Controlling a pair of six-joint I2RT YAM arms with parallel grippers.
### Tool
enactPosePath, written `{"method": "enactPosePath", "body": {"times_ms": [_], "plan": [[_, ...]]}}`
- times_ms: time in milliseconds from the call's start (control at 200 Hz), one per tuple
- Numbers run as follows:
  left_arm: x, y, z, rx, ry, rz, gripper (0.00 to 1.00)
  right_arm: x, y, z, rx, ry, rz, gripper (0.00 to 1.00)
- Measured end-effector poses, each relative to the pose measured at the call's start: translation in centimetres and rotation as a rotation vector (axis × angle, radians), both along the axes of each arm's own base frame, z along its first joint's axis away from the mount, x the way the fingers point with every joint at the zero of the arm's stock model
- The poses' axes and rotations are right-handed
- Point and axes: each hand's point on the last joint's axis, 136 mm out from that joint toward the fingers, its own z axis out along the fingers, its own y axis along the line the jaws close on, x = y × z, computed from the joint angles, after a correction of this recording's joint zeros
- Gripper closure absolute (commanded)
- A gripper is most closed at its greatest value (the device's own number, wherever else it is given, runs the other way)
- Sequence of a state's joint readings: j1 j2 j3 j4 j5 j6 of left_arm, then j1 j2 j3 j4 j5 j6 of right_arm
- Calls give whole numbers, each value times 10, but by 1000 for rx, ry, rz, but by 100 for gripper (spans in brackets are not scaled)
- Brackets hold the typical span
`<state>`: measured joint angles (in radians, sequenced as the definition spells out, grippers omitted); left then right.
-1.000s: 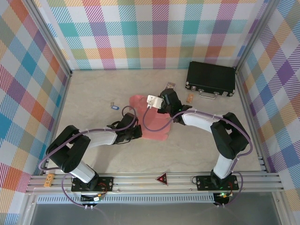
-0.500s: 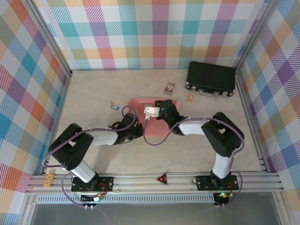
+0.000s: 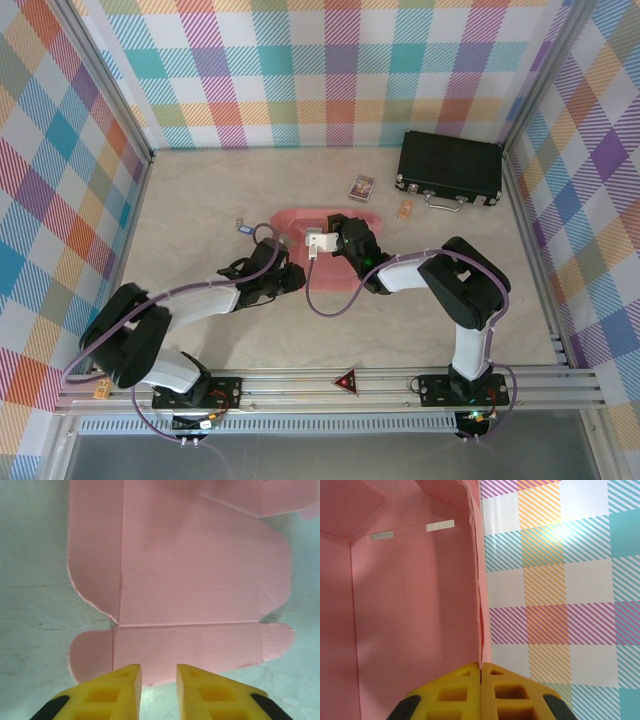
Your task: Fold the paper box
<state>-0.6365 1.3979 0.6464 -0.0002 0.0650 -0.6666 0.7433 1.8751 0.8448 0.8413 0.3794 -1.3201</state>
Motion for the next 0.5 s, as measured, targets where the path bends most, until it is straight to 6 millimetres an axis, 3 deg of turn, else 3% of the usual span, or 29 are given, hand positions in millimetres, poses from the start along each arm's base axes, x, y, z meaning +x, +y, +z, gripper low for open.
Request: {"method": "enactPosePath", "body": {"times_ms": [130, 270, 370, 500], "plan": [[13, 17, 47, 20, -102, 36, 57, 0, 0, 0, -4, -3, 0, 95], [38, 60, 87, 90, -207, 150, 51, 0, 1, 0, -4, -4, 1, 95], [52, 97, 89, 168, -211, 238, 51, 0, 1, 0, -4, -3, 1, 95], [66, 137, 71, 265, -152, 319, 52, 0, 1, 0, -4, -3, 1, 94]]}}
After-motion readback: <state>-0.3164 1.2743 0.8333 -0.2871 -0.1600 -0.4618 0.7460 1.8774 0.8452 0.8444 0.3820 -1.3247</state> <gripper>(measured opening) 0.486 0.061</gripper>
